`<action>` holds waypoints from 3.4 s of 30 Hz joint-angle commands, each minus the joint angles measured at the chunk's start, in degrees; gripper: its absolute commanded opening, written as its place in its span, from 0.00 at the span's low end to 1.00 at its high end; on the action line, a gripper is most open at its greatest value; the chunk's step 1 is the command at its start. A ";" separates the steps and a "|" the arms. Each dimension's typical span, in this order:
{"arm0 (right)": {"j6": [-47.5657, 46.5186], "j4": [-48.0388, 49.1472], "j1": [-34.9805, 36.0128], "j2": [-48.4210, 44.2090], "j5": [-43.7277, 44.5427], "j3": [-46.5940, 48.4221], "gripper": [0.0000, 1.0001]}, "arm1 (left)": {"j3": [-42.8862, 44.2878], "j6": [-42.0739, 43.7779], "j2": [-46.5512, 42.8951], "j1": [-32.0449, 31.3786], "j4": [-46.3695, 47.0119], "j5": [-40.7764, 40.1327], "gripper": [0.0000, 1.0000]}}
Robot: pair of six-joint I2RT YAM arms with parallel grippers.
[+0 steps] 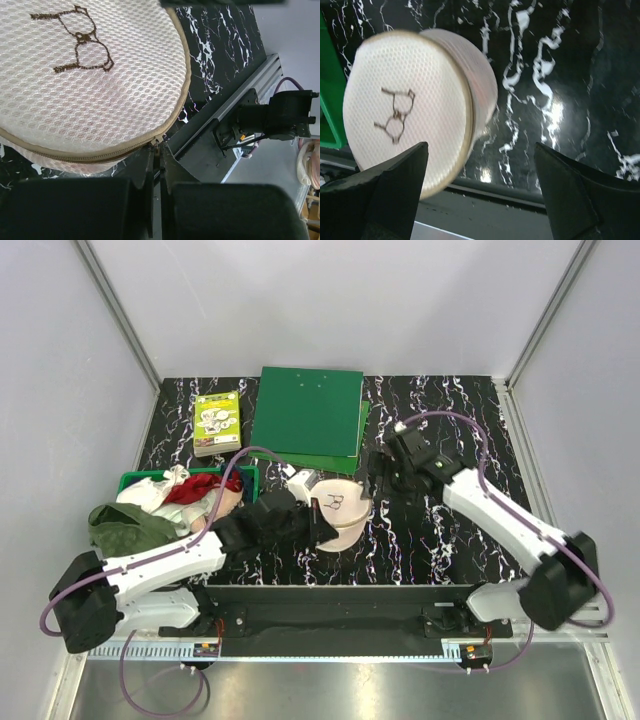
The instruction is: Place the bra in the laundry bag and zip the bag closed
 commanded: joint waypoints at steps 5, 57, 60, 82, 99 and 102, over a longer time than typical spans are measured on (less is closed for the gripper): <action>18.52 15.05 5.44 -17.68 -6.88 -18.06 0.92 | 1.33 -3.14 2.19 -2.55 7.88 -0.21 0.00; 25.40 36.45 5.08 -12.86 -15.76 -22.23 0.75 | 1.94 -3.67 -1.41 1.22 2.43 0.22 0.00; 25.92 38.99 5.35 -9.17 -16.65 -21.87 0.70 | 1.85 -2.44 -1.85 0.96 2.43 1.62 0.00; 12.85 32.16 -6.34 -13.99 -28.51 -28.99 0.00 | 0.18 1.96 -5.46 12.12 -16.10 -4.34 0.00; -3.43 -4.50 -8.98 -18.19 18.69 -13.87 0.89 | 8.36 10.22 -10.28 6.16 -16.65 -2.52 0.56; -2.12 -4.33 -8.98 -23.55 14.30 -15.71 1.00 | 3.80 8.73 -14.39 3.43 -9.73 -1.01 0.60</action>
